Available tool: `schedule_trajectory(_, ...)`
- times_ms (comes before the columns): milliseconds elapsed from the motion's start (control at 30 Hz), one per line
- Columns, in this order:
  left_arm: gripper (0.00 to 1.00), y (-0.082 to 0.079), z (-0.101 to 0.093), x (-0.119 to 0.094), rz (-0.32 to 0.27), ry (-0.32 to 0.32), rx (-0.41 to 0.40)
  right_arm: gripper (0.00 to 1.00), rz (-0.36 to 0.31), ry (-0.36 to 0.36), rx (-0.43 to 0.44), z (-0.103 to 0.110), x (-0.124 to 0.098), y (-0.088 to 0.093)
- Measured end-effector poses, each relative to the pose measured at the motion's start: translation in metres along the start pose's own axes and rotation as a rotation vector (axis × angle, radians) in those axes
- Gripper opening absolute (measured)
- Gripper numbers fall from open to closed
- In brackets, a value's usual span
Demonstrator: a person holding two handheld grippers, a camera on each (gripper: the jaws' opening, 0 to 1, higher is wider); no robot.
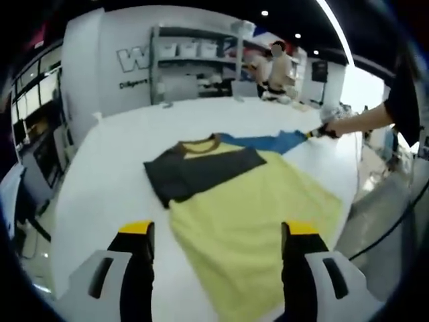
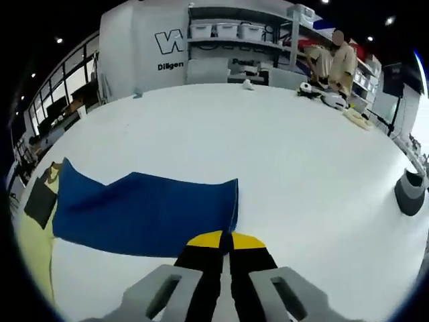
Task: Fold the garment on the visible template until the final outline fits inside the template.
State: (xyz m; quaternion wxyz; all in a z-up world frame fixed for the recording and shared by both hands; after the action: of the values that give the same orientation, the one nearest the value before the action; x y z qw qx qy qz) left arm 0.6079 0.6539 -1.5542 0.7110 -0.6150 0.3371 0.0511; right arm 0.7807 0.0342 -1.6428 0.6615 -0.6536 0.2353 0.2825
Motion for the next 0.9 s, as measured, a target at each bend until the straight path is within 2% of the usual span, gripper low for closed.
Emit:
schedule_trajectory(133, 0.71, 0.001, 0.000, 0.001, 0.011, -0.003, -0.006, 0.00, -0.001, 0.012, 0.014, -0.002, 0.001, 0.002)
schedule_trajectory(233, 0.71, 0.000, -0.001, 0.003, 0.011, -0.006, -0.003, 0.00, 0.027, 0.019, 0.018, -0.009, 0.007, 0.013)
schedule_trajectory(267, 0.71, 0.000, -0.001, 0.004, 0.011, -0.006, -0.005, 0.00, 0.007, 0.019, 0.033, -0.009, 0.006, 0.011)
schedule_trajectory(533, 0.71, 0.003, -0.004, 0.005, 0.020, 0.003, -0.003, 0.00, 0.011, 0.023, 0.031, -0.012, 0.007, 0.008)
schedule_trajectory(767, 0.71, 0.005, -0.002, 0.005, 0.022, -0.006, -0.015, 0.00, -0.031, 0.014, 0.062, -0.017, 0.002, -0.003)
schedule_trajectory(900, 0.71, 0.005, -0.001, 0.005, 0.016, -0.001, -0.013, 0.00, -0.066, -0.003, 0.041, -0.010, -0.010, -0.020)
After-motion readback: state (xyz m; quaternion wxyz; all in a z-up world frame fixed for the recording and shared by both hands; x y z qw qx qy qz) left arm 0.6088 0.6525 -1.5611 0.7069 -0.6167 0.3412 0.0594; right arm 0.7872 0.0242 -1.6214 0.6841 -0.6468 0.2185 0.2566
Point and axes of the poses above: the point that each gripper's makers call its tool centre point, and the gripper's own axes: x roughly forward along the fingers, z roughly to its left, y roughly out of its underside, the point moved 4 cm from there along -x, roughly backward along the fingers, and after that the axes turned 7 degrees about -y, right-handed, at the moved point
